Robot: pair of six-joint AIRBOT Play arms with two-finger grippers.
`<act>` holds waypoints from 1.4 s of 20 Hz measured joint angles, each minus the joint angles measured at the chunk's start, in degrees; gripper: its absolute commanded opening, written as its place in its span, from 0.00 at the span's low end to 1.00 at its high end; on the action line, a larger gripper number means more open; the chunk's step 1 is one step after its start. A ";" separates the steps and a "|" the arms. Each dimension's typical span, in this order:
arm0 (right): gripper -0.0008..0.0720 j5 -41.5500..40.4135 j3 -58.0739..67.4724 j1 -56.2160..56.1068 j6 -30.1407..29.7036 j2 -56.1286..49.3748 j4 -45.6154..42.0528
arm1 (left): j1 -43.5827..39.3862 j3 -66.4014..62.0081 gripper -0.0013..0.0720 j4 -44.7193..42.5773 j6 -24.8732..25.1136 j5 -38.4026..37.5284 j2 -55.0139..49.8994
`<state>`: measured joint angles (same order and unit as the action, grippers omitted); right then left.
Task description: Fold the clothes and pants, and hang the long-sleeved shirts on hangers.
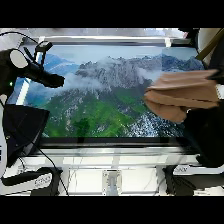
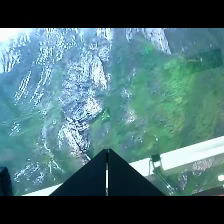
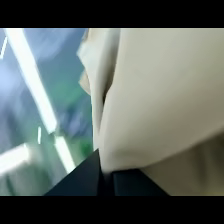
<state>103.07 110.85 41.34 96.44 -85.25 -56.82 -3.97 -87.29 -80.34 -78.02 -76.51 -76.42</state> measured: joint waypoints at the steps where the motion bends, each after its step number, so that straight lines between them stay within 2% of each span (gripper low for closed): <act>1: 0.04 0.50 0.48 3.26 1.16 1.03 -2.16 | 0.00 0.00 0.03 0.00 -0.31 0.11 0.00; 5: 0.05 1.84 -0.35 10.49 2.86 3.45 -12.55 | 0.00 0.00 0.03 0.00 -1.27 0.42 0.00; 6: 0.28 1.90 -1.70 11.26 2.86 3.67 -14.47 | 0.00 0.00 0.03 0.00 -1.33 0.48 0.00; 7: 0.56 1.92 -3.23 11.69 2.86 3.87 -15.72 | 0.00 0.00 0.03 0.00 -1.46 0.50 -0.02; 8: 0.63 2.01 -4.81 12.04 2.84 4.04 -16.79 | 0.00 0.00 0.03 0.00 -1.49 0.55 0.00; 11: 0.62 2.23 -6.10 12.50 2.80 4.26 -16.46 | 0.00 0.00 0.04 0.00 -1.57 0.59 0.00; 12: 0.54 2.12 -5.27 12.57 2.64 4.28 -14.95 | 0.00 0.00 0.03 0.00 -1.62 0.59 0.00; 14: 0.03 1.88 -3.13 12.13 1.73 4.79 -8.83 | 0.00 0.00 0.03 0.00 -1.66 0.59 0.00; 17: 0.04 0.59 -1.25 7.58 -3.65 7.06 4.90 | 0.00 0.00 0.03 0.00 -1.68 0.57 -0.02; 19: 0.04 -0.72 -0.72 2.67 -7.72 8.83 10.12 | 0.00 0.00 0.03 0.00 -1.68 0.02 -0.02; 23: 0.04 -1.46 -0.24 -5.88 -11.85 11.21 12.39 | 0.00 0.00 0.04 0.00 -1.68 -0.57 0.00; 28: 0.04 -1.86 -0.09 -10.16 -13.33 12.04 13.07 | 0.00 0.00 0.03 -0.02 -1.68 -0.90 0.00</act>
<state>101.21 110.76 31.18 83.11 -73.21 -43.75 -3.97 -87.29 -80.36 -79.70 -77.41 -76.42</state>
